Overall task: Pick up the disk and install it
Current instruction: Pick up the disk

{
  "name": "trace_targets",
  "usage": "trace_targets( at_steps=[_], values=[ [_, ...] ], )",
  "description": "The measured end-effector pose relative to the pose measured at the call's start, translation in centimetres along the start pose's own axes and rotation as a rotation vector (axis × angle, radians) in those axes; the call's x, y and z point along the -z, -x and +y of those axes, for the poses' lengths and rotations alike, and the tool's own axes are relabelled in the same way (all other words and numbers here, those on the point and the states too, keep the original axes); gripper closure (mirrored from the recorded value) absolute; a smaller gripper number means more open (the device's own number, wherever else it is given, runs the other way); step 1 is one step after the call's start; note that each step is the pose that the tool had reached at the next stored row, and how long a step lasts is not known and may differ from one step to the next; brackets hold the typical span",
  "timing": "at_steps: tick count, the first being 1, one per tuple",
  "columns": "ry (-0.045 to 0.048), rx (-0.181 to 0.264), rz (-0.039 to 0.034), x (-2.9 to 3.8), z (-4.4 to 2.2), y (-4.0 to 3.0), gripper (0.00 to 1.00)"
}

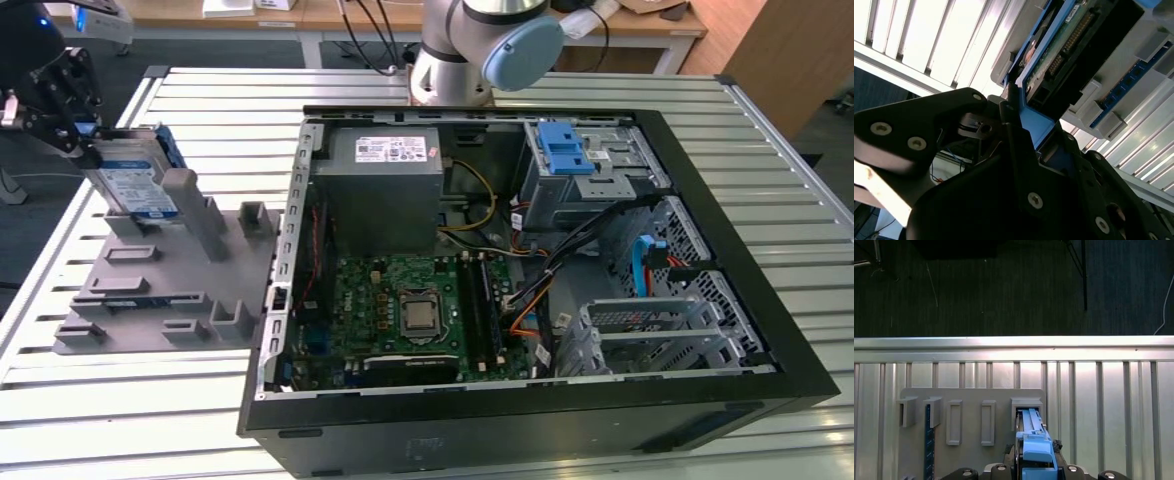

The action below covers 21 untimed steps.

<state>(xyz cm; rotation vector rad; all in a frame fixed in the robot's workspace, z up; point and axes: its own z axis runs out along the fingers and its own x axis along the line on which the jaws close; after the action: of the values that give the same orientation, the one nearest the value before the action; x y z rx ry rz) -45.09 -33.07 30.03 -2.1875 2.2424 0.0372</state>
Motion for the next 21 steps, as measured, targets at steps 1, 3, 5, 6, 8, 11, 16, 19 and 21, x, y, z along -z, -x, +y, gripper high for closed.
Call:
trace_targets(
  at_steps=[1, 3, 5, 6, 8, 11, 16, 19, 21],
  values=[
    [-0.0001, 0.0, 0.0, 0.0, 0.0, 0.0, 0.64],
    [0.0, 0.0, 0.0, 0.01, 0.0, 0.0, 0.64],
    [0.0003, 0.0, 0.0001, 0.06, 0.0, 0.0, 0.64],
    [0.0002, 0.0, 0.0001, 0.08, 0.0, 0.0, 0.64],
    [0.0, 0.0, 0.0, 0.11, 0.0, 0.0, 0.64],
    [0.0, 0.0, 0.0001, 0.19, 0.0, 0.0, 0.64],
    [-0.0001, 0.0, 0.0, 0.38, 0.0, 0.01, 0.64],
    [-0.0001, 0.0, 0.0, 0.47, 0.0, 0.01, 0.64],
    [0.0, 0.0, 0.0, 0.51, 0.01, 0.01, 0.64]
  ],
)
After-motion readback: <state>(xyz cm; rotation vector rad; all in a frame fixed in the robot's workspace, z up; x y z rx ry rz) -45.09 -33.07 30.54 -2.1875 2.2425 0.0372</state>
